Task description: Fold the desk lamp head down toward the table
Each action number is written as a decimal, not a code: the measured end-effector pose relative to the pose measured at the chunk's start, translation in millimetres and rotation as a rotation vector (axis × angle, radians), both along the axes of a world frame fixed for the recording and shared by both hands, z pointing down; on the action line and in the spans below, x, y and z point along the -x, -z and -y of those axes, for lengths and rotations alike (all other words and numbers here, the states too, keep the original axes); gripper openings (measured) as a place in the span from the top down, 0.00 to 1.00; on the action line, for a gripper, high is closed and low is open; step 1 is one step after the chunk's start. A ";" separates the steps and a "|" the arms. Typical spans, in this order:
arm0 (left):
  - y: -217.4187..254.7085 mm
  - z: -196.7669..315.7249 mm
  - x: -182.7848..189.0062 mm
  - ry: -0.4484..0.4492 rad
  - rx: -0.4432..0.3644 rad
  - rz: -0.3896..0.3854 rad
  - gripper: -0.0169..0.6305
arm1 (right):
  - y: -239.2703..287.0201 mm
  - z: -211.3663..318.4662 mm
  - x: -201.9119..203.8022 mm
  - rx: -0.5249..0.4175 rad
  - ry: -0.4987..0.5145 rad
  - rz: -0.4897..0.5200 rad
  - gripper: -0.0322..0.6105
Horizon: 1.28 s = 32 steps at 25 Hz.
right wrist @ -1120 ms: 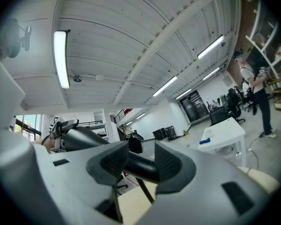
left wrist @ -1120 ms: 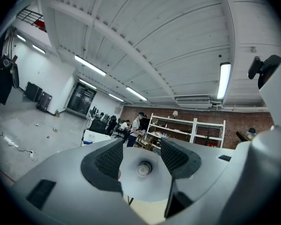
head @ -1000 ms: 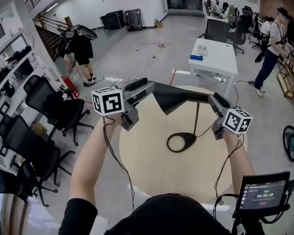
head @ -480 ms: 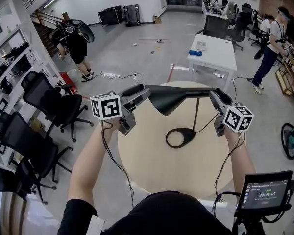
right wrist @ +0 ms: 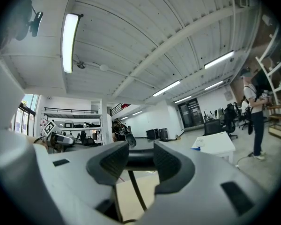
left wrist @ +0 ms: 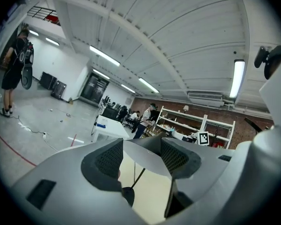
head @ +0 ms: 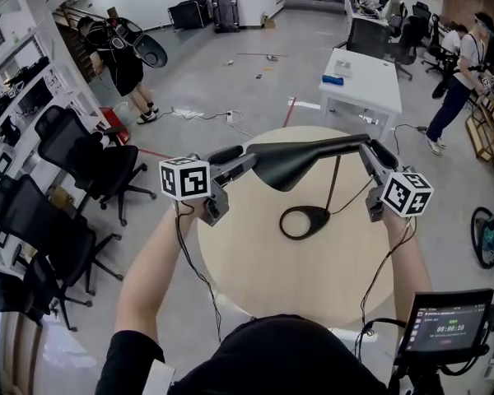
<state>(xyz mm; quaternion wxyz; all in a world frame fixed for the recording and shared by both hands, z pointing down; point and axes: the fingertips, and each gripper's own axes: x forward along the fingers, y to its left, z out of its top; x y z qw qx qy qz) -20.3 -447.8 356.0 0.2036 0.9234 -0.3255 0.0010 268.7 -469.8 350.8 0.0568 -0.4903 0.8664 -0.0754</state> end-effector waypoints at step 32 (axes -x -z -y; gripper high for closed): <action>-91.8 -8.0 -19.5 0.056 0.154 -0.064 0.58 | 12.7 13.6 -19.3 0.010 -0.026 -0.089 0.69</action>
